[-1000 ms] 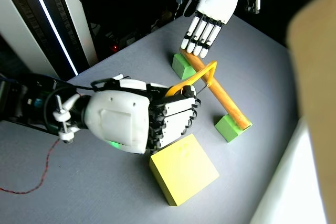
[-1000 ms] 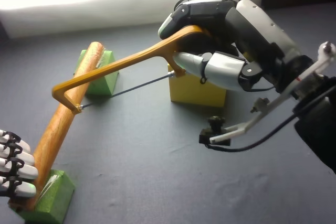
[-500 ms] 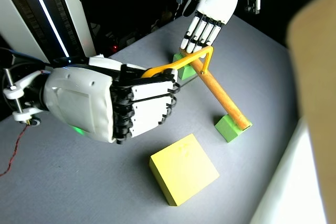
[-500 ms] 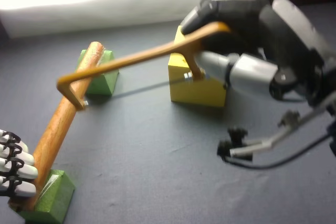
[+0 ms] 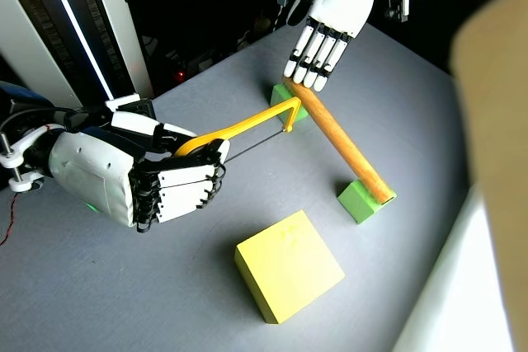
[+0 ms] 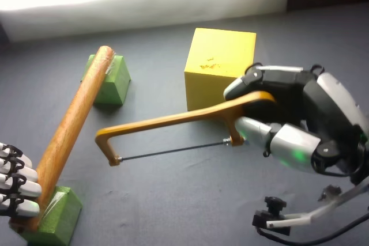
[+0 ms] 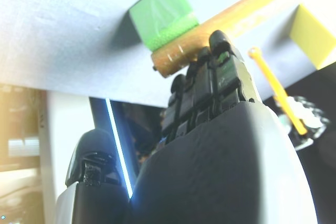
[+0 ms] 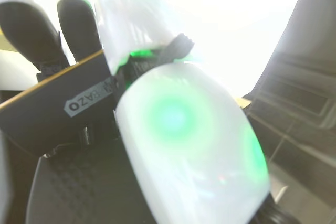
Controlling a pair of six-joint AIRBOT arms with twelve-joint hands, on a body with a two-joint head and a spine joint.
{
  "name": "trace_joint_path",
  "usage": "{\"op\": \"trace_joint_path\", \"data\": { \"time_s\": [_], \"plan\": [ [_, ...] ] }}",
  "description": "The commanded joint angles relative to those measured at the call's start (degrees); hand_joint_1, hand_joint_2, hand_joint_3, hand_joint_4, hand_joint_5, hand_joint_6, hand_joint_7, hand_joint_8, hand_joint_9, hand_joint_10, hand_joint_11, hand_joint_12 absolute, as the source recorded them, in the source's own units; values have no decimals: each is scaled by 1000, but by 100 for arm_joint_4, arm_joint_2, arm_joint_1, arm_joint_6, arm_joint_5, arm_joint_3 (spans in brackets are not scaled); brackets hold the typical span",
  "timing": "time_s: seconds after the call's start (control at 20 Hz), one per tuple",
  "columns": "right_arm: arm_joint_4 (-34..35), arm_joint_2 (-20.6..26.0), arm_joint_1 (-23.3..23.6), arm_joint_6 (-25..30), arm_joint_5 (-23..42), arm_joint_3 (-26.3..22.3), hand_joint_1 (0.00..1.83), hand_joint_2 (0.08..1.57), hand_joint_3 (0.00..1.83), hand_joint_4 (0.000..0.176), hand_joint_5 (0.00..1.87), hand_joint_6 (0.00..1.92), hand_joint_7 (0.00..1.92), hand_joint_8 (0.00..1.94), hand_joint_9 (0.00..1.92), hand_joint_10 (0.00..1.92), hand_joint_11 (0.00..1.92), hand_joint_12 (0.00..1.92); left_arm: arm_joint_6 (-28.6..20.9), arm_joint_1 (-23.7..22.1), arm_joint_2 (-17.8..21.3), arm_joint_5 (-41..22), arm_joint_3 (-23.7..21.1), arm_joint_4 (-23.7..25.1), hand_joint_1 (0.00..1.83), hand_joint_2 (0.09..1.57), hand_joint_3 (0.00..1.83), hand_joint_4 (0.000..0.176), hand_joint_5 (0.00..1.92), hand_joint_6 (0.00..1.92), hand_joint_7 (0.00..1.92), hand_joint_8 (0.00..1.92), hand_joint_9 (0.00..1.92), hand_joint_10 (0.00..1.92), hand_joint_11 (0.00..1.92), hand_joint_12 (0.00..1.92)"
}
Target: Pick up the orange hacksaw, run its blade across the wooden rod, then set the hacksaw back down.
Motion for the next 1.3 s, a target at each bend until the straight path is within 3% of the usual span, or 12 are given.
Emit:
{"op": "trace_joint_path", "data": {
  "time_s": [0.0,0.05,0.25,0.6,0.85,0.9,1.0,1.05,1.1,1.25],
  "plan": [
    [-319,-70,-11,261,868,97,1374,1144,0,0,856,903,884,1175,933,1328,1005,1339,18,-32,23,-115,27,-287,122,1292,3,0,30,2,35,3,27,3,0,235],
    [-319,-149,-49,291,943,177,1374,1143,0,0,856,901,886,1167,934,1332,1009,1341,18,-32,22,-115,26,-287,133,1295,2,0,21,1,19,2,10,2,0,176],
    [-323,-365,-198,267,1122,385,1375,1141,0,0,879,873,887,1179,920,1336,988,1348,19,-41,18,-115,25,-287,147,1287,0,0,58,4,46,4,44,6,0,290],
    [-314,-558,-556,495,1452,392,1380,1124,0,0,908,858,910,1125,962,1265,994,1288,19,-49,14,-115,30,-287,149,1278,0,0,60,2,57,0,49,0,0,297],
    [-216,-834,-585,436,1650,393,1376,1136,1,0,887,850,896,1160,931,1330,1017,1367,19,-47,13,-101,23,-287,149,1283,1,0,50,1,52,1,58,2,0,285],
    [-216,-887,-597,456,1692,393,1387,1111,0,0,947,748,958,1079,1006,1271,1021,1375,19,-48,13,-93,21,-287,144,1283,1,0,47,0,58,2,58,1,0,299],
    [-201,-1014,-668,418,1817,392,1377,1132,4,0,895,836,902,1162,935,1313,1018,1376,19,-42,13,-92,20,-287,137,1275,0,0,49,1,58,1,54,0,0,322],
    [-194,-1068,-734,397,1896,392,1389,1103,0,0,971,699,961,1089,1023,1235,1045,1351,20,-43,13,-92,20,-287,139,1275,0,0,49,1,56,0,52,0,0,325],
    [-192,-1088,-763,392,1934,392,1381,1124,0,0,916,794,916,1148,963,1276,1039,1343,20,-43,14,-92,18,-287,129,1278,0,0,47,0,52,0,49,0,0,318],
    [-190,-1139,-879,364,2103,391,1377,1130,0,0,932,801,896,1178,923,1311,994,1375,21,-42,16,-92,16,-287,165,1279,0,0,39,2,40,2,46,1,0,279]
  ]
}}
